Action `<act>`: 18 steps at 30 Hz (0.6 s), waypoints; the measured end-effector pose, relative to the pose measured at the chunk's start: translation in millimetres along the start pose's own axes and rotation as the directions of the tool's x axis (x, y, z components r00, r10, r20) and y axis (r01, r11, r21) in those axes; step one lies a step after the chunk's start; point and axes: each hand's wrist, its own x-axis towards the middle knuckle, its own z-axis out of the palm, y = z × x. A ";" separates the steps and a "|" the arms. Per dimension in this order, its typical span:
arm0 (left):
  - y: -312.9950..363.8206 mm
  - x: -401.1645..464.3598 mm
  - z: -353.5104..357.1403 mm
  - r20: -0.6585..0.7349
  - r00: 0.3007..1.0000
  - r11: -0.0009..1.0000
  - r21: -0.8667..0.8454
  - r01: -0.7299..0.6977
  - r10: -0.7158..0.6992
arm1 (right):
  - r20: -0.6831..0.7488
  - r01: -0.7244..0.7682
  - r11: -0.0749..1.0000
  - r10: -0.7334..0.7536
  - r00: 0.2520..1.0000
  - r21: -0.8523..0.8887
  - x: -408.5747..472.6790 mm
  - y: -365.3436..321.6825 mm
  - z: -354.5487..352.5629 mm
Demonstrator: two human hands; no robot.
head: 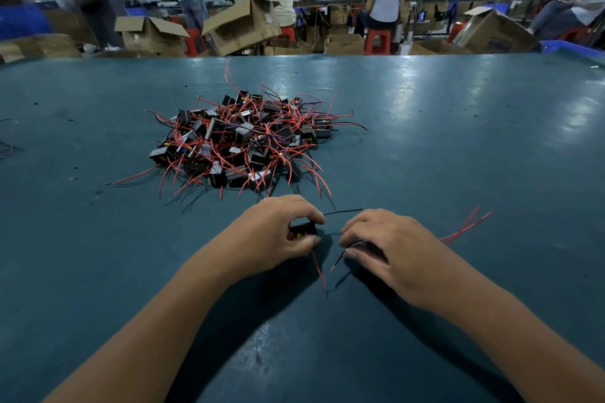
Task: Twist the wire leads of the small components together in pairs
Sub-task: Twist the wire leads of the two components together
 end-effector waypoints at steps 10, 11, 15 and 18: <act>-0.7 -1.7 -1.3 -0.004 1.000 1.000 -0.026 -0.006 0.006 | -0.100 -0.061 0.980 0.081 0.992 0.190 -1.6 0.5 -3.2; -0.7 -1.4 -0.9 -0.008 1.000 0.999 -0.035 0.001 -0.002 | -0.109 -0.067 0.976 0.092 0.990 0.208 -1.9 0.8 -2.4; 0.4 -1.9 0.5 -0.007 1.000 0.996 -0.090 0.006 -0.006 | -0.136 -0.085 0.968 0.120 0.983 0.237 -1.5 2.4 0.2; 1.6 -3.8 -0.6 0.017 1.000 0.991 -0.137 0.001 0.002 | -0.157 -0.085 0.961 0.129 0.979 0.263 -1.0 4.4 1.4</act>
